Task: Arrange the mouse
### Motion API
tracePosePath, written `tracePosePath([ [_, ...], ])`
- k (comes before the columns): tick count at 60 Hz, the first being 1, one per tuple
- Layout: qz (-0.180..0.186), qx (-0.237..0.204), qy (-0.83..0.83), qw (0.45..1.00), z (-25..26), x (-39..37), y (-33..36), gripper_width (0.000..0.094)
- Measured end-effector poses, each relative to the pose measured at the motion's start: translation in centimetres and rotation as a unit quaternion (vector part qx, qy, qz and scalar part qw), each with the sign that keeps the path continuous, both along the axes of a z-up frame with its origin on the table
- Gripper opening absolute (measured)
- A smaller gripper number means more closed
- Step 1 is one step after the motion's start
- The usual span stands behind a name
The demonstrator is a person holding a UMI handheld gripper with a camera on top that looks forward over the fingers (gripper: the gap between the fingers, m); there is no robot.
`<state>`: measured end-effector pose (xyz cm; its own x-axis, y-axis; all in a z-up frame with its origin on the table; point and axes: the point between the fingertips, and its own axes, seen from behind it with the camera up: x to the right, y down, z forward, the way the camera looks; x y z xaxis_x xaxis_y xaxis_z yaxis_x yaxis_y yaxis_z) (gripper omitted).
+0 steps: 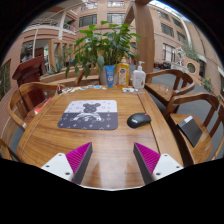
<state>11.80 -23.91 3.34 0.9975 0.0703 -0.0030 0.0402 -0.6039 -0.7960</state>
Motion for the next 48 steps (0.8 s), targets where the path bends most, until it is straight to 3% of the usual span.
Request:
tracePosePath([
  [13, -0.058, 0.006, 0.021, 0.998, -3.1, 5.1, 8.2, 0.0851],
  [36, -0.096, 0.002, 0.054, 0.994, -4.1, 6.7, 18.2, 0.0838],
  [41, -0.101, 0.006, 0.034, 0.994, -4.3, 7.0, 19.7, 0.0772],
  [48, -0.100, 0.013, -0.022, 0.995, -4.4, 7.7, 21.0, 0.0602],
])
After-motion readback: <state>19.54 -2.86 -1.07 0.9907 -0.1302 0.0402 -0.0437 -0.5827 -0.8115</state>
